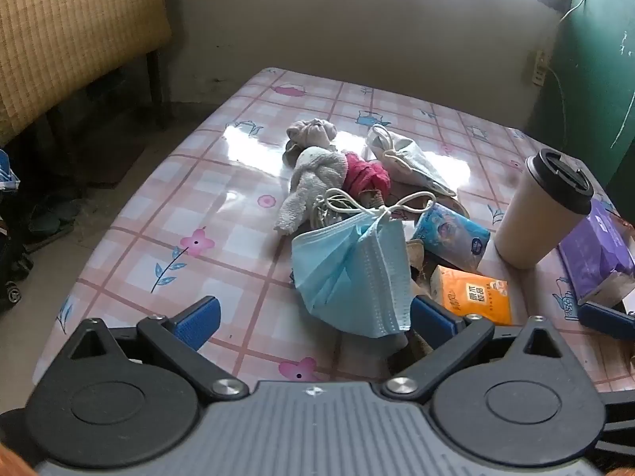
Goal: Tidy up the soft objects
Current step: 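Grasp the blue surgical mask with the left tool while right tool approaches orange tissue pack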
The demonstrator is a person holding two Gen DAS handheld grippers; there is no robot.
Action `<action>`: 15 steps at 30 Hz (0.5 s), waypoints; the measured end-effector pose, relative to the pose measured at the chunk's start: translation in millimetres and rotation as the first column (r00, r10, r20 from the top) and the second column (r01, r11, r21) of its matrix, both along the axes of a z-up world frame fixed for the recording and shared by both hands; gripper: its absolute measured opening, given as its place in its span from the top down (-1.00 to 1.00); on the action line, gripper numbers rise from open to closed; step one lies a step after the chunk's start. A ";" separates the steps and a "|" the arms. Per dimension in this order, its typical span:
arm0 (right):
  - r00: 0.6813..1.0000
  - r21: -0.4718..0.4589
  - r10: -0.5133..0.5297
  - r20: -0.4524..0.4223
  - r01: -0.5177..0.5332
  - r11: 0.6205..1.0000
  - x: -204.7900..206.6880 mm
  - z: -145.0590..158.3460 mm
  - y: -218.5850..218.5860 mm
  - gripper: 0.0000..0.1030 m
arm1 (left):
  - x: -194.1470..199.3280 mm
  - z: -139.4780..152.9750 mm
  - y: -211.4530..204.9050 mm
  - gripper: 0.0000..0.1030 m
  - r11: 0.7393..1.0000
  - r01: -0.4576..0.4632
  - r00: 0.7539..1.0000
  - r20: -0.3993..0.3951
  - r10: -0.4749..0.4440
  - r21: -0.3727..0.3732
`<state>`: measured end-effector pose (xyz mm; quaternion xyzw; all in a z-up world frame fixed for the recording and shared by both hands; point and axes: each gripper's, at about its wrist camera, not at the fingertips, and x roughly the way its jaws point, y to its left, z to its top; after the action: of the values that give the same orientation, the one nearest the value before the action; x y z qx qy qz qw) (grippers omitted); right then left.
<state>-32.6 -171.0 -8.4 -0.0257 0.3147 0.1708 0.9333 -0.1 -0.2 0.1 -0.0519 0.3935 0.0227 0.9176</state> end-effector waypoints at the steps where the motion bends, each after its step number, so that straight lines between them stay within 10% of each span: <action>1: 1.000 0.003 0.000 -0.001 0.000 1.000 0.4 0.0 -0.1 -0.96 | 0.2 0.1 -0.8 -1.00 1.000 0.002 1.000 -0.001 -0.002 0.000; 15: 1.000 0.004 -0.010 -0.011 0.010 1.000 3.5 -3.5 -1.1 -0.97 | 6.9 1.1 -9.8 -1.00 1.000 0.024 1.000 -0.001 -0.024 0.010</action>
<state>-29.1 -172.1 -11.9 -0.0212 0.3197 0.1670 0.9324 6.8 -10.0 1.2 -0.0425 0.3942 0.0137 0.9179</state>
